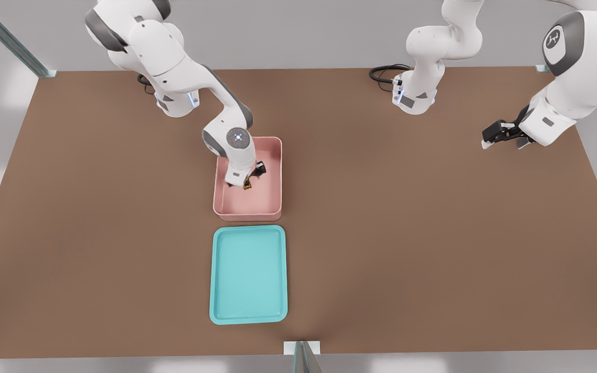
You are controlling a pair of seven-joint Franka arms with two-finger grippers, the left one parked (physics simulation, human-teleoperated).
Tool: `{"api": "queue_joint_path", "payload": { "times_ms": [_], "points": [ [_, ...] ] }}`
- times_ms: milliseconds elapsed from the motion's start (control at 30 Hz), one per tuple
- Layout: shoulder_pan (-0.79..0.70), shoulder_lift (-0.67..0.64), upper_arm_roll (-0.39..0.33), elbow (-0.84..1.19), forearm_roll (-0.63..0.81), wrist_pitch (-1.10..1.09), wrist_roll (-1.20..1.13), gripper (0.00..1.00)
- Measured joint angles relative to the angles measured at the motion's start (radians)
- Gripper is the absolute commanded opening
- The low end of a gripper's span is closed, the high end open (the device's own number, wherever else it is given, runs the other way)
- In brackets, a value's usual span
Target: The left arm remains still, and the right arm places the button from the box into the tray
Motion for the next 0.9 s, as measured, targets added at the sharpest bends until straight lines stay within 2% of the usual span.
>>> {"api": "queue_joint_path", "payload": {
  "times_ms": [367,467,500,633,700,800,900],
  "points": [
    [-0.021,-0.002,0.000,-0.048,-0.029,0.106,0.091,1.00],
    [-0.032,0.017,0.000,-0.048,-0.040,0.113,0.107,0.76],
    [-0.031,0.021,0.000,-0.047,-0.044,0.115,0.111,0.72],
    [-0.022,0.023,0.000,-0.061,-0.064,0.117,0.128,0.69],
    [-0.025,0.016,0.001,-0.080,-0.078,0.118,0.135,0.62],
    [-0.042,-0.004,0.002,-0.098,-0.095,0.119,0.143,0.43],
    [-0.058,-0.014,0.003,-0.083,-0.101,0.121,0.146,0.39]
  ]
}}
